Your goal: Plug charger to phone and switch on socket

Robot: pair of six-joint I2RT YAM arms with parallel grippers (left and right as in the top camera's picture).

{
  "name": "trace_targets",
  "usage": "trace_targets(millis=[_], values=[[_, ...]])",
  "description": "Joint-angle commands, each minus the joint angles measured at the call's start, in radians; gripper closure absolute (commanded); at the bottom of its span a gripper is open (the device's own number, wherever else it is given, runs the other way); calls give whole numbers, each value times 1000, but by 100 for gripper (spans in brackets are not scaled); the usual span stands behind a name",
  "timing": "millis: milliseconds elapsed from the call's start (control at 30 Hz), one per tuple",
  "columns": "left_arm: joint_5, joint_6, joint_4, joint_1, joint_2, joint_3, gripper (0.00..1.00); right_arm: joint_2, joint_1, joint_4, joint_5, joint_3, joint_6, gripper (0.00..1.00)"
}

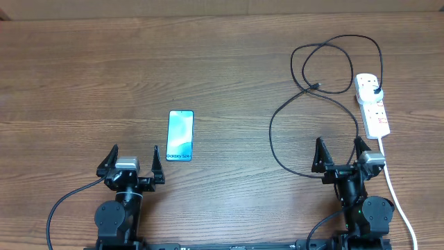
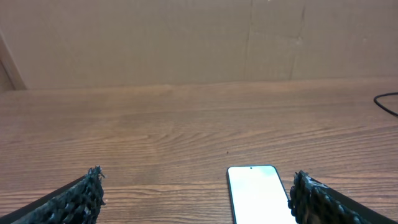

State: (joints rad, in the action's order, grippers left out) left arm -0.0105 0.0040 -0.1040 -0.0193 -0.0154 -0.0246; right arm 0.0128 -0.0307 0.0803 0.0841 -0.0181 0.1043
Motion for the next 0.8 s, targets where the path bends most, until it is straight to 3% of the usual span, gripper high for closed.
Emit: trace_targets(millis=[0, 300, 433, 467, 767], values=[[11, 19, 8, 0, 11, 10, 0, -10, 5, -2, -13, 10, 3, 0], [-4, 8, 12, 0, 11, 10, 0, -10, 5, -2, -13, 10, 3, 0], [-213, 6, 23, 0, 11, -6, 1, -10, 5, -2, -13, 10, 3, 0], [-245, -44, 8, 0, 11, -22, 0, -10, 5, -2, -13, 10, 3, 0], [-225, -79, -158, 0, -18, -182, 0, -10, 5, -2, -13, 10, 3, 0]])
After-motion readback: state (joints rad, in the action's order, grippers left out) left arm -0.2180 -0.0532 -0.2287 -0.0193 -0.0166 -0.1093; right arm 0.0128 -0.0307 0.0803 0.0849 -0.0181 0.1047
